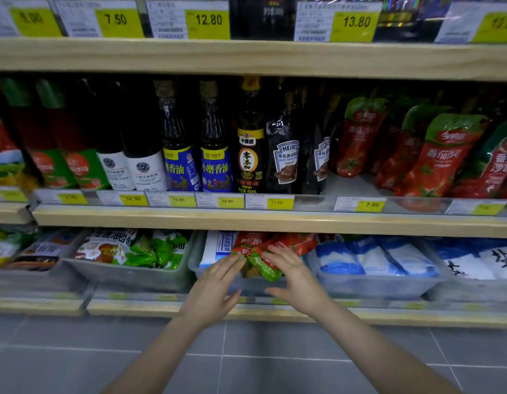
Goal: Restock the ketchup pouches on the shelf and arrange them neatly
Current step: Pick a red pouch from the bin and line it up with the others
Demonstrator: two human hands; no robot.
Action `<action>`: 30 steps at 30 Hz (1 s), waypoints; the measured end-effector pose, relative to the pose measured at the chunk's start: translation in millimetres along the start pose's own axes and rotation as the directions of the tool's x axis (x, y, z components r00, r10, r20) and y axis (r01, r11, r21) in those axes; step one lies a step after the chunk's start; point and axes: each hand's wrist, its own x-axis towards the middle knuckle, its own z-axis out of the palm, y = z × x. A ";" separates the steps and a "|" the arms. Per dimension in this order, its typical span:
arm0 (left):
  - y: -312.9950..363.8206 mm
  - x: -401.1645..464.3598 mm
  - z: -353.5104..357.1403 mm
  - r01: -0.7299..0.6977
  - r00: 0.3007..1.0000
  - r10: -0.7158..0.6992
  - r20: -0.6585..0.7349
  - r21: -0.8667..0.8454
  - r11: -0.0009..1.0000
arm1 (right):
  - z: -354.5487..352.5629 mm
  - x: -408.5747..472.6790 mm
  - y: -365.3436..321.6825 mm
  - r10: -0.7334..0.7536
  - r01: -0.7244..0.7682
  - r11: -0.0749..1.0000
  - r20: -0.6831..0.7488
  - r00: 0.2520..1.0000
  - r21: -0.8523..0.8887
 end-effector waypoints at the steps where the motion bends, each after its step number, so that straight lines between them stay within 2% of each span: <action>1: -2.1 0.2 3.9 0.008 0.999 -0.007 0.047 -0.005 1.000 | 4.8 3.2 1.6 -0.013 0.015 0.997 0.025 1.000 -0.074; 4: -5.2 0.6 14.8 0.001 0.990 -0.002 0.144 0.006 1.000 | 11.0 3.6 9.3 -0.030 0.037 0.975 0.035 0.999 -0.217; 12: -3.7 -0.1 26.0 0.013 0.997 -0.016 0.072 0.036 0.999 | -2.4 -35.4 39.6 -0.045 0.046 0.954 0.011 0.999 -0.296; 15: 0.9 1.3 27.3 0.030 0.996 -0.033 0.083 0.047 0.998 | -1.2 -35.0 40.4 -0.026 0.012 0.947 -0.037 0.999 -0.322; 18: 1.8 2.9 24.8 0.049 0.993 -0.053 0.106 0.038 0.998 | -3.6 -29.3 36.7 -0.014 0.012 0.942 -0.003 1.000 -0.335; 21: 7.1 10.2 18.3 0.021 0.996 -0.022 0.084 0.009 1.000 | -21.5 -30.7 29.4 -0.034 0.020 0.968 -0.050 0.998 -0.251; 25: 31.9 41.3 8.4 0.000 1.000 0.001 0.009 -0.107 0.994 | -75.0 -30.9 11.8 -0.062 0.028 0.989 -0.240 0.969 -0.143; 28: 61.4 71.5 6.4 0.034 0.999 -0.043 -0.028 -0.270 0.962 | -120.0 -28.6 4.0 0.013 -0.019 0.999 -0.186 0.982 -0.029; 30: 78.1 89.3 5.1 0.093 0.996 -0.093 0.018 -0.378 0.921 | -144.0 -26.7 1.0 0.103 -0.091 0.991 -0.118 0.988 0.101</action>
